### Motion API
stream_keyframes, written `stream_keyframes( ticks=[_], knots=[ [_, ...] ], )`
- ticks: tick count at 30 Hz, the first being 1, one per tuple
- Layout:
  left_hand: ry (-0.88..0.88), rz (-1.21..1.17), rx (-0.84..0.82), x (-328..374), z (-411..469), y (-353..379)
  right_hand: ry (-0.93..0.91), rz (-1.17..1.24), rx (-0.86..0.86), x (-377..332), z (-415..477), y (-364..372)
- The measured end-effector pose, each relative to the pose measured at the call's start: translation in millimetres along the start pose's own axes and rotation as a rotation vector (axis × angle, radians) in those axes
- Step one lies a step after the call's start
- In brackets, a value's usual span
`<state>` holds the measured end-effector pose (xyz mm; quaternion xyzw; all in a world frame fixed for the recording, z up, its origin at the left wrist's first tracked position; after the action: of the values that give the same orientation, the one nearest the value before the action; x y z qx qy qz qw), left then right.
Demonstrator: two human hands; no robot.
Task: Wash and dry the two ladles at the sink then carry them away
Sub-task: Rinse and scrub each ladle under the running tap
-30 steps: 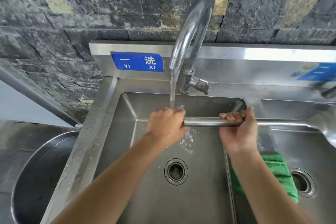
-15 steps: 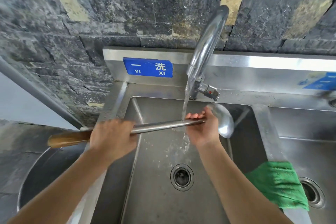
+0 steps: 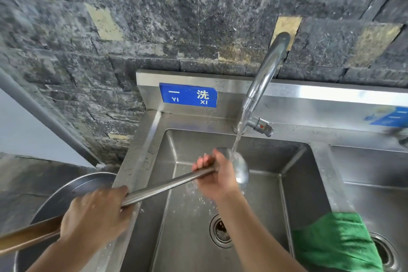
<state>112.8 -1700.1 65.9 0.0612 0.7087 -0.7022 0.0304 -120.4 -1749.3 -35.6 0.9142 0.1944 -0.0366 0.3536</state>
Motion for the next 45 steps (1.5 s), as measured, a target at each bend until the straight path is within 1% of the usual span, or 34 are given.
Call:
stream_keyframes(
  ticks=[4,6,8,10,12,13,14,16,18,19,21,24,28,32,38,39,40,41,43,44,45],
  knots=[
    [0.008,-0.106,-0.083,18,1,14,-0.043,-0.124,0.043,-26,-3,-33],
    [-0.005,-0.159,-0.149,23,3,23,-0.059,-0.225,0.135,-43,-11,-61],
    [0.001,-0.196,-0.161,33,6,23,-0.084,-0.355,0.257,-68,-21,-86],
    [0.021,-0.179,-0.147,45,6,19,-0.167,-0.455,0.376,-98,-30,-102],
    [0.031,-0.147,-0.135,53,7,20,-0.309,-0.514,0.532,-132,-40,-106],
    [0.031,-0.148,-0.141,55,7,23,-0.4,-0.566,0.571,-147,-43,-99],
    [0.036,-0.143,-0.144,57,7,27,-0.477,-0.629,0.564,-160,-43,-86],
    [0.063,-0.115,-0.129,62,7,32,-0.571,-0.734,0.473,-175,-40,-51],
    [0.074,-0.087,-0.131,66,5,32,-0.596,-0.843,0.394,-180,-34,-15],
    [0.083,-0.073,-0.131,67,4,32,-0.598,-0.858,0.37,-180,-30,-1],
    [0.095,-0.061,-0.126,67,2,31,-0.568,-0.807,0.355,-177,-25,15],
    [0.069,-0.081,-0.089,59,0,27,-0.543,-0.73,0.362,-172,-23,17],
    [-0.016,-0.171,-0.048,39,-6,15,-0.506,-0.762,0.353,-163,-20,12],
    [-0.07,-0.136,0.01,18,-22,4,-0.509,-0.716,0.37,-161,-15,13],
    [-0.13,-0.164,-0.032,14,-40,-2,-0.58,-0.644,0.364,-143,-15,33],
    [-0.138,-0.155,-0.051,13,-41,5,-0.571,-0.636,0.365,-142,-14,35],
    [-0.158,-0.146,-0.112,9,-42,11,-0.562,-0.633,0.359,-143,-16,36],
    [-0.157,-0.176,-0.1,8,-43,11,-0.555,-0.638,0.344,-143,-20,37],
    [-0.151,-0.145,-0.126,13,-49,7,-0.553,-0.673,0.302,-144,-26,34],
    [-0.182,-0.221,-0.149,20,-54,-1,-0.556,-0.723,0.287,-144,-30,29],
    [-0.188,-0.237,-0.095,18,-54,10,-0.556,-0.784,0.29,-142,-33,22]
  ],
)
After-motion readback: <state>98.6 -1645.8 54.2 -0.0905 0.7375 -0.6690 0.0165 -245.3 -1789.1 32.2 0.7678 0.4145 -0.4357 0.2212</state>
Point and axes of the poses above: each hand's wrist, its own z-axis towards the middle knuckle, its own y-axis out of the palm, x = y × z, the point moved 6 cm from there along z, towards the middle knuckle, and after that the axes turned 6 degrees about x, right-handed, at the moved point
